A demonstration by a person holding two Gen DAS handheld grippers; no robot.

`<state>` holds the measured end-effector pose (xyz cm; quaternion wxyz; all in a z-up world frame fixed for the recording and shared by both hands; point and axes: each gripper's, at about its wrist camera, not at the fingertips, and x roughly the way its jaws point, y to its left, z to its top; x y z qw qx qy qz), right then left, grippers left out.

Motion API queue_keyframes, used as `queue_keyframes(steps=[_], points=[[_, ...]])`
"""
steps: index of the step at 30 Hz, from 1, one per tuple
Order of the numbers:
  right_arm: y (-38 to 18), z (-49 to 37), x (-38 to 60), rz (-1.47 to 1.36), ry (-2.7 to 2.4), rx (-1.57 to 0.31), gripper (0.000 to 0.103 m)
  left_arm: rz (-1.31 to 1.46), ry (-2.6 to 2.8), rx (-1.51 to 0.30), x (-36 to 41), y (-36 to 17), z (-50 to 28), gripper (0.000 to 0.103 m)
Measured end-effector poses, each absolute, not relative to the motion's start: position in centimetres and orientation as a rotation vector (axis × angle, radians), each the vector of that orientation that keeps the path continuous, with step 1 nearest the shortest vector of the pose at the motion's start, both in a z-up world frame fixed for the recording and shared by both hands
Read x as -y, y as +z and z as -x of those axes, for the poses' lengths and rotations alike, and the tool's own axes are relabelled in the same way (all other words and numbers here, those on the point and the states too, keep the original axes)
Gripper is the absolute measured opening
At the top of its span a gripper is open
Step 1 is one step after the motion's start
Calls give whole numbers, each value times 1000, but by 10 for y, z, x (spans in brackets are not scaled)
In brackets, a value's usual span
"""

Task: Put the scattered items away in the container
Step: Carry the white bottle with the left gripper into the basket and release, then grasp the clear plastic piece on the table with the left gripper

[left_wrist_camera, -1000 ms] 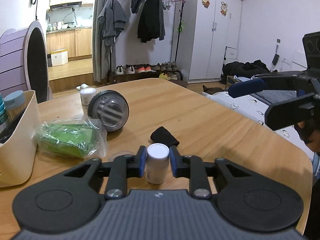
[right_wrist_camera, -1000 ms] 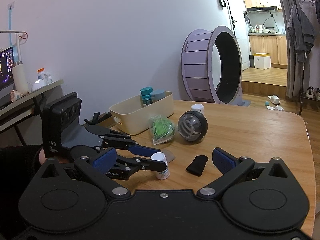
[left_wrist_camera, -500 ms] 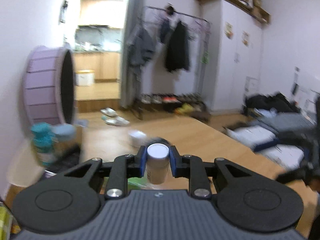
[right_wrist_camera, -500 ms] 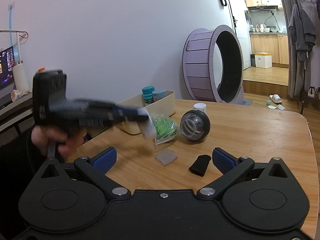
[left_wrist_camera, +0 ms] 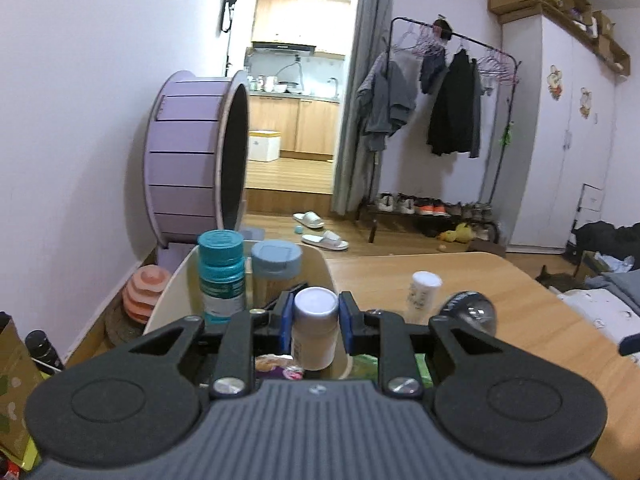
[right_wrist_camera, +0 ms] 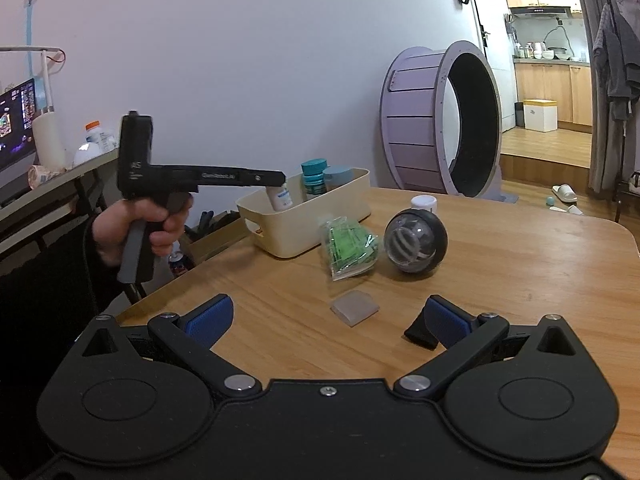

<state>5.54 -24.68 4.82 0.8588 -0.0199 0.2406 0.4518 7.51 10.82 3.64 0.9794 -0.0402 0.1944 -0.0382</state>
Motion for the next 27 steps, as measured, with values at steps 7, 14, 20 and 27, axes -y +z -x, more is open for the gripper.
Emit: queue_keyframes(steps=[7,14,20,27], points=[[48,-55,249,45,943,-509,103,79,-62,-438,-115,25,-80,31],[53,-57,257,25,927,-489,103,50,-185,-419,-78,35,-60,38],[55,-59,266,9,908,-478,103,-2,-331,-541,-17,15,-57,40],[57,-60,269,5,914,-472,103,-50,-365,-662,16,-13,-64,41]])
